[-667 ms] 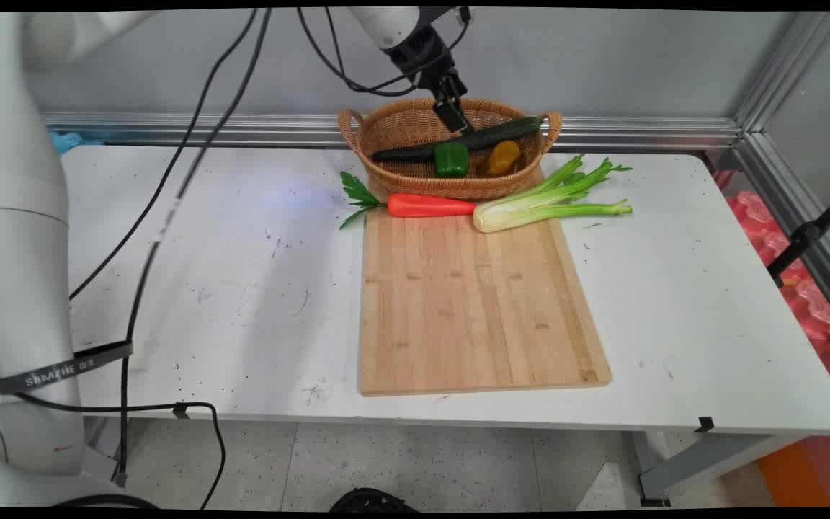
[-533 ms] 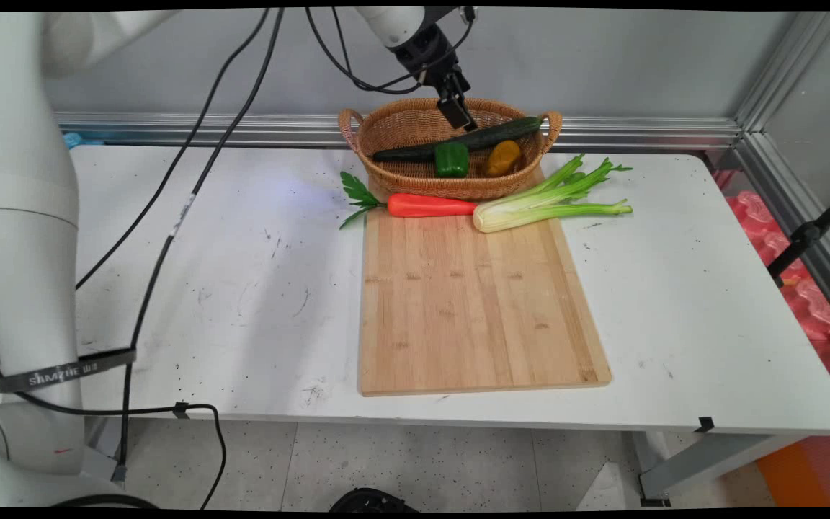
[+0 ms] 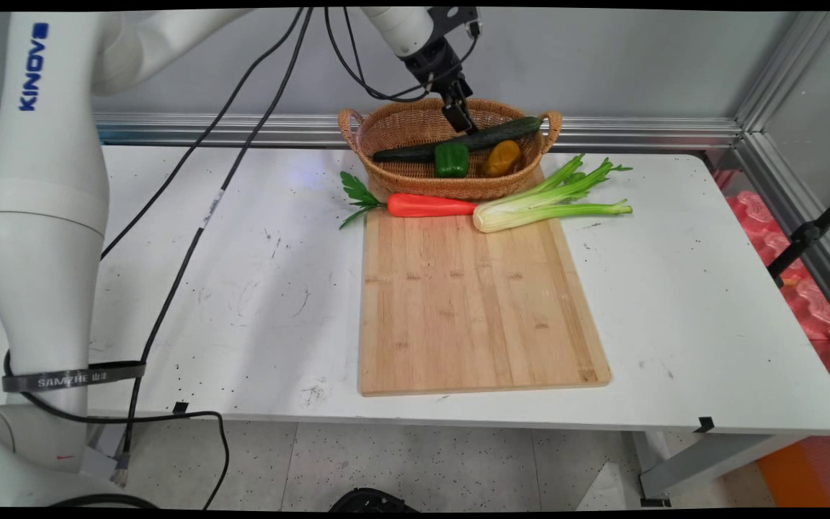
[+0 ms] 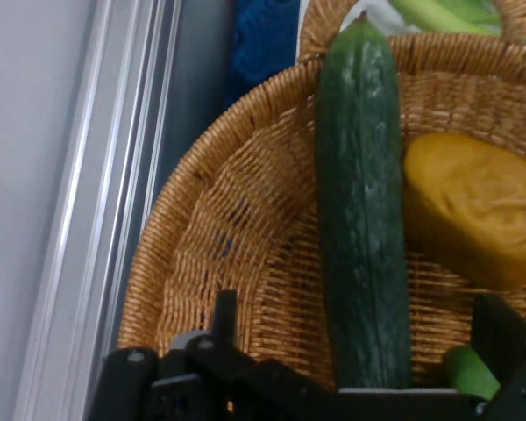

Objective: Pick up the cucumber from the vegetable basket, then place the picked object on the cutting board

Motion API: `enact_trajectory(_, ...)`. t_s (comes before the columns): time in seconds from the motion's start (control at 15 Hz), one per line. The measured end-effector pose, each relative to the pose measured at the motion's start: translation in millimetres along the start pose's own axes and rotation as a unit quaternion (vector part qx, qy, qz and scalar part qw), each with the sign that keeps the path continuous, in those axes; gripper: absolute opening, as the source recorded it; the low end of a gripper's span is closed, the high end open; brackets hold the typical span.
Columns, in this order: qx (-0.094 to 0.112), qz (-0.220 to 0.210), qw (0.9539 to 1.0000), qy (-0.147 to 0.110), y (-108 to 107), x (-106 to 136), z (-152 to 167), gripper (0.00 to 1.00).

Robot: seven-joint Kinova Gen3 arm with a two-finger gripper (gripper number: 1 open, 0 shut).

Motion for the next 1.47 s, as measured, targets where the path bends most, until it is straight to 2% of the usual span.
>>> enact_trajectory(0.4, -0.008, 0.015, 0.9998, -0.003, -5.9, -6.3, 29.1, 1.00)
enact_trajectory(1.13, -0.015, 0.015, 0.9998, 0.004, -9.1, -6.0, 60.6, 1.00)
enact_trajectory(1.2, -0.016, 0.015, 0.9998, 0.003, -9.2, -6.3, 62.9, 0.00)
enact_trajectory(1.47, -0.019, 0.015, 0.9997, 0.002, -9.4, -7.0, 67.5, 0.00)
